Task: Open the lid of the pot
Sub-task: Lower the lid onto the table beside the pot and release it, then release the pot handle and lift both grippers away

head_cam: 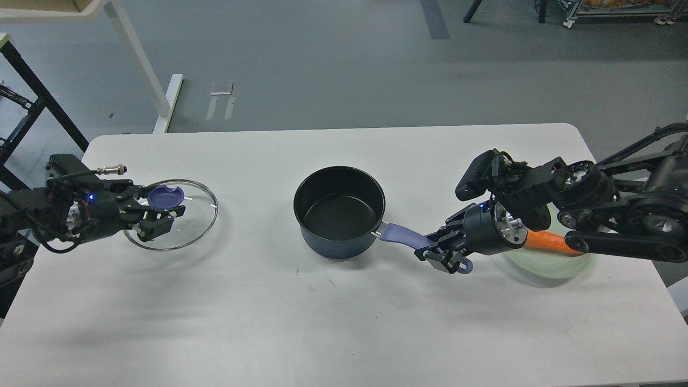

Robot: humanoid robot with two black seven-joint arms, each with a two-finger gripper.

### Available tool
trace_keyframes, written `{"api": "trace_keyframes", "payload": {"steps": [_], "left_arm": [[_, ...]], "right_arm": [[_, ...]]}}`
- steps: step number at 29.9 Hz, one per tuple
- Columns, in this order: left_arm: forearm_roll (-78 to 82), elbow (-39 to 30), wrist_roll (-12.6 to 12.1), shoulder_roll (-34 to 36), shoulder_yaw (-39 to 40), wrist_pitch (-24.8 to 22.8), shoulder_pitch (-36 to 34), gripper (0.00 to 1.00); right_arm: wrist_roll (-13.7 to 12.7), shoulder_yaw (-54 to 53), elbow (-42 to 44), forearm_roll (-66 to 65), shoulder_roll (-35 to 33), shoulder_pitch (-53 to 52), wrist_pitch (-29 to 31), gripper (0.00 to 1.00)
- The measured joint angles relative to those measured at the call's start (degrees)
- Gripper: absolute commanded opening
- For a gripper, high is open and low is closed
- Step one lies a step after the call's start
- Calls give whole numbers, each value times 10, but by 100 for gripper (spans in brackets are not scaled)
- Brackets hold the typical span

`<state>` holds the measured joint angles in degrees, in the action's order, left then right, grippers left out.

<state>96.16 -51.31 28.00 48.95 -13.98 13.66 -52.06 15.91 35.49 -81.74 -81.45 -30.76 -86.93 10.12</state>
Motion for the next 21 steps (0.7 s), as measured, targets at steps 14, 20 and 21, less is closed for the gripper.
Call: {"api": "trace_keyframes", "payload": {"steps": [14,20,21], "left_arm": [[-8,17,0,-19,0,7,26,68],[-12,17,0,-19,0,7,31,76],[-12,17,0,-19,0,7,32,76]], "right_arm": [[0,0,0,0,-4,3,0,25],[0,0,0,0,-4,3,0,27],[0,0,0,0,-4,3,0,27]]}}
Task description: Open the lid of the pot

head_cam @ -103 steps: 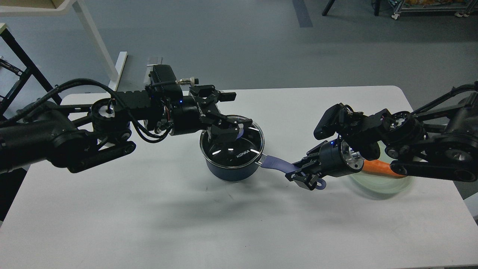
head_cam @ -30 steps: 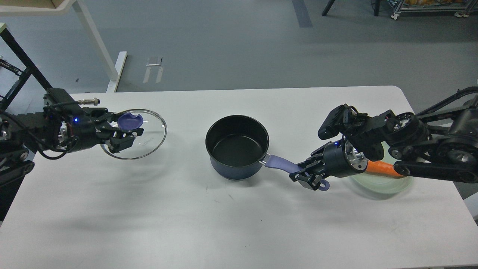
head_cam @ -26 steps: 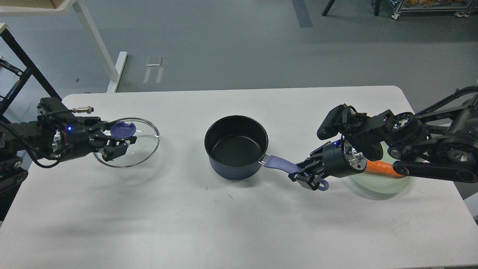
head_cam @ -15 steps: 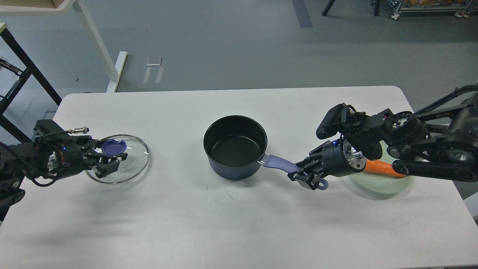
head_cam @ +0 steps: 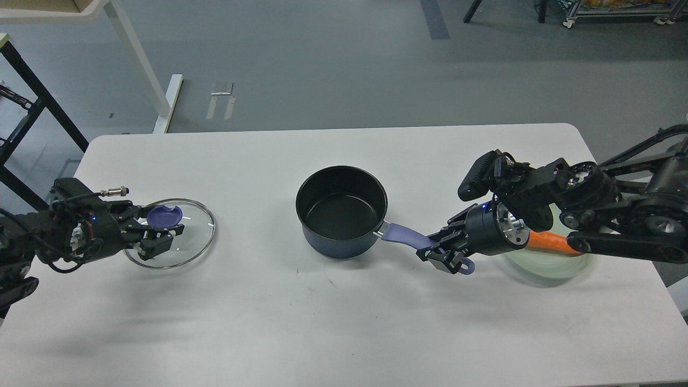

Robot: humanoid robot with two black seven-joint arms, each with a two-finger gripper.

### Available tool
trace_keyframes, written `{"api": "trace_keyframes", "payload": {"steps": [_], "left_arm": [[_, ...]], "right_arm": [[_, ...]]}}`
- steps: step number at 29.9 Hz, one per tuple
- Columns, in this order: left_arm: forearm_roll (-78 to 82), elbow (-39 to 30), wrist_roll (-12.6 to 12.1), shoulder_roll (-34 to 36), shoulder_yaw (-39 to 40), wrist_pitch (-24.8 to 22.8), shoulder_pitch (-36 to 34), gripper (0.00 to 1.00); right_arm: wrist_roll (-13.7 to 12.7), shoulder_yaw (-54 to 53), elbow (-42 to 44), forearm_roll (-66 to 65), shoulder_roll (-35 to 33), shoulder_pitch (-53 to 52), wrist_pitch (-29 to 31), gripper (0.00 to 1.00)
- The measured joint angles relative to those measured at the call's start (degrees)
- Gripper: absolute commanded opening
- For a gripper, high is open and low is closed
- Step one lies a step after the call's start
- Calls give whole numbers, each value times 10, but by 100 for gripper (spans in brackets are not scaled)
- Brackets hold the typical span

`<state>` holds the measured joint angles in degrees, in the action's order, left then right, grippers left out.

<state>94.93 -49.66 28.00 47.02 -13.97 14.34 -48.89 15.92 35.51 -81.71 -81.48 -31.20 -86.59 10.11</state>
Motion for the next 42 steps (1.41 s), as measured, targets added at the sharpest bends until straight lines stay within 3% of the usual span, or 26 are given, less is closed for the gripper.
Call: {"api": "trace_keyframes", "payload": {"steps": [4,8,9,13,17,25,30,35,42], "left_arm": [[-5,0,0,2,0,0,1,79],[-16,0,0,4,0,-1,1,87],[-23,0,0,4,1,-1,1,90],[-72,0,0,7,8,-1,-11,99],[-180,0,0,10,9,-4,-50,99],[-368,0,0,14,9,-8,-94,99],[-524,1,0,12,28,-25,-112,99],[-646,4,0,0,43,-65,-115,99],[-770,56,0,-84,113,-87,-110,99]], "right_arm": [[0,0,0,0,1,-1,0,29],[0,-1,1,0,1,-2,0,33],[0,-1,1,0,1,-2,0,37],[0,-2,1,1,1,-2,0,76],[0,-4,1,5,0,-3,-3,95],[0,-60,9,60,-16,-11,-7,98],[0,-166,22,154,-74,-6,-16,98],[0,-326,40,233,-108,90,-57,98],[3,-527,87,294,-111,239,-134,98]]}}
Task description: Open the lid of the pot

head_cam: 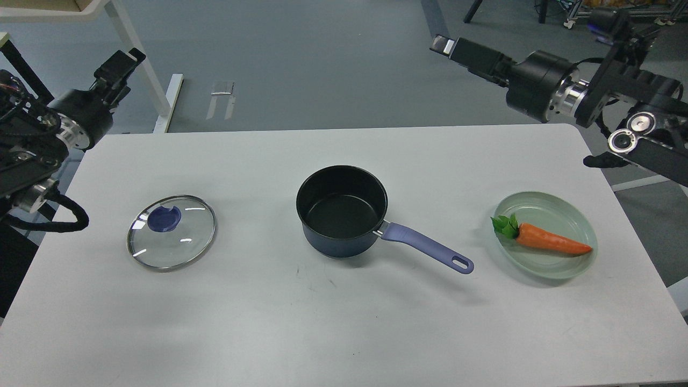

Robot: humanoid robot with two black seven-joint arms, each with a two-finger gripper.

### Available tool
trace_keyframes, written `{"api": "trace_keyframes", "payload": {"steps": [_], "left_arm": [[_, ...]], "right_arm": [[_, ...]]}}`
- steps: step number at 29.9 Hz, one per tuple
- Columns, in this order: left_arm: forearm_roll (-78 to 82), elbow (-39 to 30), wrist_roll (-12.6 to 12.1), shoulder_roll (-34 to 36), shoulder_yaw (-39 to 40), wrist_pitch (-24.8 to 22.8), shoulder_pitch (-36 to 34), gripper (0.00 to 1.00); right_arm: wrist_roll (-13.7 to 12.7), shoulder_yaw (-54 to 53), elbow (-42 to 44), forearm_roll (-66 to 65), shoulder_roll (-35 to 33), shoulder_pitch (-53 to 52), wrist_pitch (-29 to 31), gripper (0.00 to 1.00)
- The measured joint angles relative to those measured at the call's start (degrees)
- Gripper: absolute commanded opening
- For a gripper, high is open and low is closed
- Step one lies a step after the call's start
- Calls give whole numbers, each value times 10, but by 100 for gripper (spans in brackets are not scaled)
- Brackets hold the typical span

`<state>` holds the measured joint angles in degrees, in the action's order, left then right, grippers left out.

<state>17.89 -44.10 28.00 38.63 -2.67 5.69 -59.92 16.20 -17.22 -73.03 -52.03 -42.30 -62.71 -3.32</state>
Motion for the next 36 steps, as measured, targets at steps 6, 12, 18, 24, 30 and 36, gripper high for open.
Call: {"api": "trace_keyframes", "payload": {"steps": [6,12,18,24,30,36], "left_arm": [[-137,85,-1,-87,23,-56,10,99],[-276,132,-7,-134,49,-99,29,99],[-321,139,-8,-160,113,-130,50,99],[-324,149,-13,-187,162,-142,57,99],[-348,149,-36,-190,188,-161,69,99],[-356,145,-33,-184,198,-162,87,99]], "right_arm": [[1,-74,36,144,20,79,-42,98],[9,-107,61,332,41,102,-65,98],[10,-141,100,492,62,122,-68,98],[10,-205,165,561,114,151,-48,97],[9,-307,199,593,182,214,69,99],[9,-358,265,597,238,229,116,99]]}}
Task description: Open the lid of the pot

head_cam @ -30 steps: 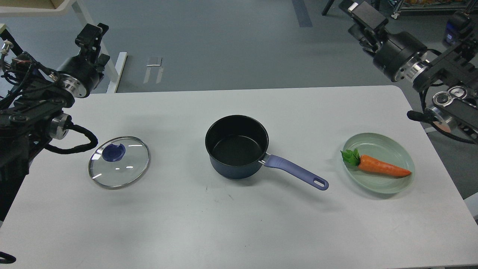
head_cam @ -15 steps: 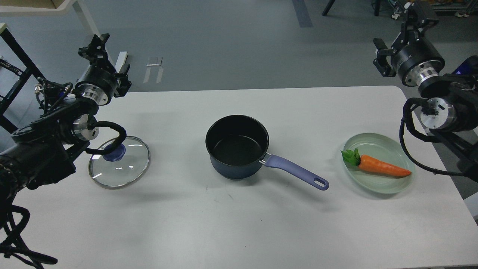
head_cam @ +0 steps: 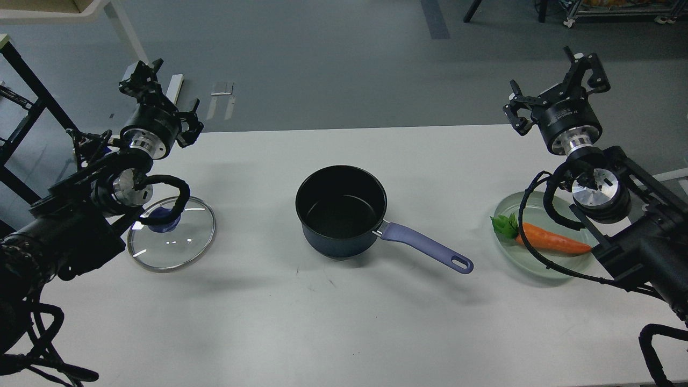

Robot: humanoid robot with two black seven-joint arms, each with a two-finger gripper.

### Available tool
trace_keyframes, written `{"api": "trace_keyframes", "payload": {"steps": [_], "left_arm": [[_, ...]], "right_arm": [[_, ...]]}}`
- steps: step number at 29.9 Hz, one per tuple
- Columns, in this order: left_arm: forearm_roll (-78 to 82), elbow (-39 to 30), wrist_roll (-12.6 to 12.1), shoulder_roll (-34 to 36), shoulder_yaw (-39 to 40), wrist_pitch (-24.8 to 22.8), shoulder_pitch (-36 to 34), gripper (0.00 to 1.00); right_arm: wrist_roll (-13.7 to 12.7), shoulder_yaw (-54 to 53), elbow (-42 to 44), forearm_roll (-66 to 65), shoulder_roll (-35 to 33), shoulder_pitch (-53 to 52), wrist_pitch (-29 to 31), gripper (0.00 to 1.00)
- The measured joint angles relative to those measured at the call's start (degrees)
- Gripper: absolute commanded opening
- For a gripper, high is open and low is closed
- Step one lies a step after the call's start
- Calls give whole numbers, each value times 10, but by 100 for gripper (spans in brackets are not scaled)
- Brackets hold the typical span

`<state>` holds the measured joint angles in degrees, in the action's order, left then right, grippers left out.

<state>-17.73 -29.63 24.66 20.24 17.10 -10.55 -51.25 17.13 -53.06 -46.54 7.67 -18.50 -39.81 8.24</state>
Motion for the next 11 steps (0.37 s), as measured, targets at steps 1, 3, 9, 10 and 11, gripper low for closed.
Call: {"api": "trace_keyframes", "payload": {"steps": [1,3,9,10,11], "left_arm": [[0,0,1,1,3,0,2,99],[0,-1,4,2,11,-1,4,99],[2,-5,9,5,16,-1,5,100],[2,-7,9,6,16,-1,5,99],[3,-8,9,8,16,-1,5,100]], "right_arm": [[0,-1,3,0,1,2,1,99],[0,0,7,0,3,7,1,99],[0,-1,5,1,19,16,-5,100],[0,-1,4,1,20,17,-4,100],[0,-1,3,1,20,18,-3,100]]}}
